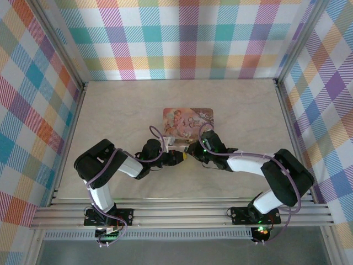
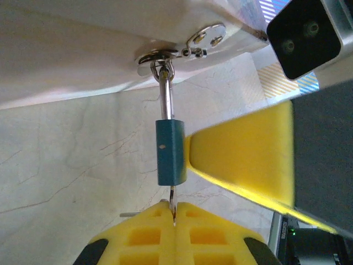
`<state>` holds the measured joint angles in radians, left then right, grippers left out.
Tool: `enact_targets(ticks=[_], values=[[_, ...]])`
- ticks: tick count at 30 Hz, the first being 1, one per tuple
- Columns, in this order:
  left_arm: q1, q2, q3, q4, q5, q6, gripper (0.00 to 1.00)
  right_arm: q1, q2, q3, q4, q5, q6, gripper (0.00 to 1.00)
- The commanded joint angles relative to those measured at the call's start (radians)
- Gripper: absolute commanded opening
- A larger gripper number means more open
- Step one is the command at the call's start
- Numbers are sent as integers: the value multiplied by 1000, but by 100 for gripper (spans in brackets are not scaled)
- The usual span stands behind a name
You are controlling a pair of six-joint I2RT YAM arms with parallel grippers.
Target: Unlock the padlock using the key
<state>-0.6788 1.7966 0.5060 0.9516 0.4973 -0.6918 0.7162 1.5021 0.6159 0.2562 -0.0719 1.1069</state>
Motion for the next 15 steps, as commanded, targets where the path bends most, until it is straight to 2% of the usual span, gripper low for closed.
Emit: enact_targets(ticks=[1,3,5,15], values=[[3,7,35,114,29,-19,0,18,-24,-34,-62,-33,35,37],[4,7,36,124,33,-30,0,18,-36,-56,-47,-18,45,47],[4,5,35,128,37,-35,0,17,-44,-73,-35,-9,51,51],[5,10,42,143,53,-50,0,17,-33,-123,141,-9,59,52]])
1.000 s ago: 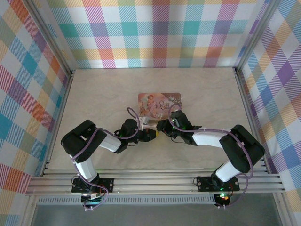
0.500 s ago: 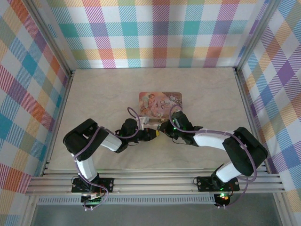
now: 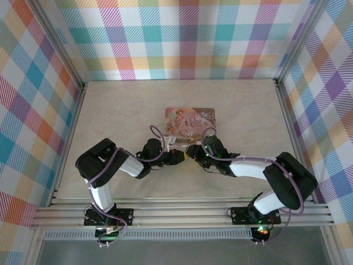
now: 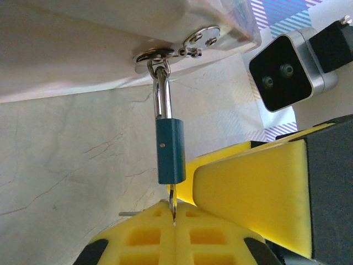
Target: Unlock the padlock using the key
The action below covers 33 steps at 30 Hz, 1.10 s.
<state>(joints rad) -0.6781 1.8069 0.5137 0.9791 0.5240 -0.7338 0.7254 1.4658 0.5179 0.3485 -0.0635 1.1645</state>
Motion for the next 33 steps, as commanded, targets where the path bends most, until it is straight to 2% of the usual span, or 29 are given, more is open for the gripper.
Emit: enact_targets(ticks=[1,8,14,20,24,33], values=[[5,2,34,118,26,-10,0,8,4,-24,56,-15,0,51],[5,19,41,138,36,-23,0,8,26,-27,114,-2,-10,41],[5,32,49,143,54,-27,0,6,88,-29,233,-36,-23,35],[5,31,50,134,58,-23,0,5,120,-29,317,-66,-83,10],[5,27,48,113,52,-9,0,5,105,-42,313,-59,-119,0],[5,7,34,81,42,23,5,4,9,-73,235,-1,-207,0]])
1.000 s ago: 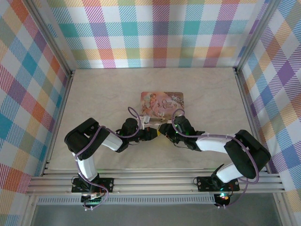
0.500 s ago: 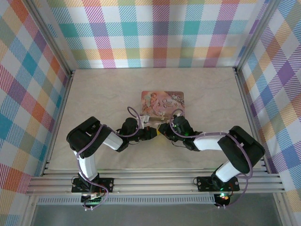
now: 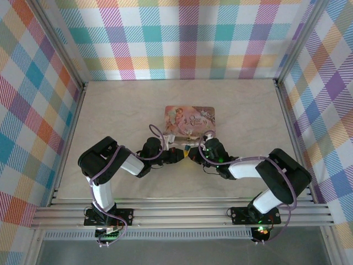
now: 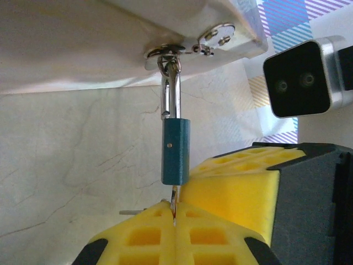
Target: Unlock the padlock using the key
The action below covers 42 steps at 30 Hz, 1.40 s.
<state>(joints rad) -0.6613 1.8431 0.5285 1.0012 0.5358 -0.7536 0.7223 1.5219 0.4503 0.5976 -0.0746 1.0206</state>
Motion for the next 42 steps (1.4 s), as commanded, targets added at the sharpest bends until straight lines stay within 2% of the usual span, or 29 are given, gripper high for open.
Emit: enact_targets(ticks=[1,4,6,11,15,20,28,42], values=[[-12,-32,18,57,30,49,1,8,-60,-3,-37,20,-65,0],[-12,-41,18,45,29,56,0,8,-98,-1,-101,57,-54,1],[-12,-44,16,45,25,58,0,8,-124,-1,-142,79,-38,9],[-12,-41,15,55,30,59,0,8,-190,1,-232,135,-1,42],[-12,-41,17,65,49,53,0,5,-190,18,-241,123,-3,53],[-10,-41,28,66,69,52,0,-4,-127,23,-164,87,25,54],[-7,-32,37,76,97,41,0,-40,19,36,57,-39,60,54],[1,-7,60,92,154,24,0,-91,174,43,302,-148,126,52]])
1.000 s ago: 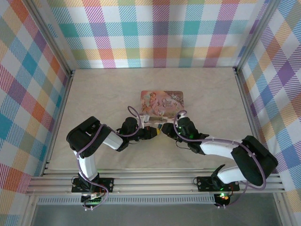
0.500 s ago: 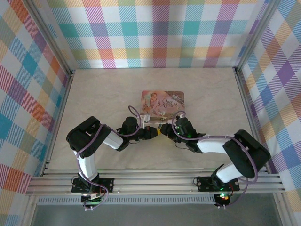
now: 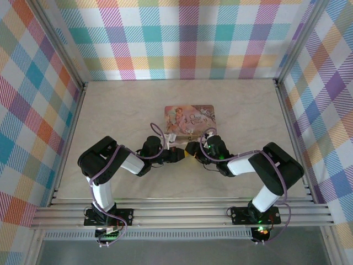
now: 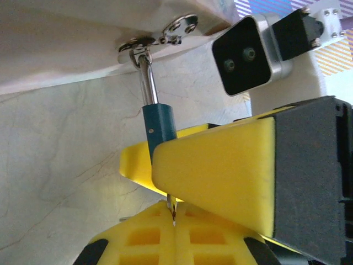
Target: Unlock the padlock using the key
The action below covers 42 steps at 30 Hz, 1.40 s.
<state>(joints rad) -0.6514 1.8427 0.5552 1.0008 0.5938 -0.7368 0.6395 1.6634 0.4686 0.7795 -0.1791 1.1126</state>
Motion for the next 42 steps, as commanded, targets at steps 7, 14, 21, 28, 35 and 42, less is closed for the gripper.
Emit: enact_targets(ticks=[7,14,21,28,35,42], values=[[-8,13,41,95,103,1,0,-18,124,3,286,-69,79,17],[-7,-2,42,33,67,29,4,-20,121,-17,238,-67,38,0],[-5,-65,37,-107,4,99,33,-17,-42,111,-400,-14,-228,0],[-7,-145,45,-295,-75,188,34,-8,-71,305,-880,91,-510,0],[2,-169,71,-400,-139,222,31,55,-47,442,-1140,273,-679,0],[31,-153,71,-393,-171,205,27,131,-7,562,-1339,460,-835,0]])
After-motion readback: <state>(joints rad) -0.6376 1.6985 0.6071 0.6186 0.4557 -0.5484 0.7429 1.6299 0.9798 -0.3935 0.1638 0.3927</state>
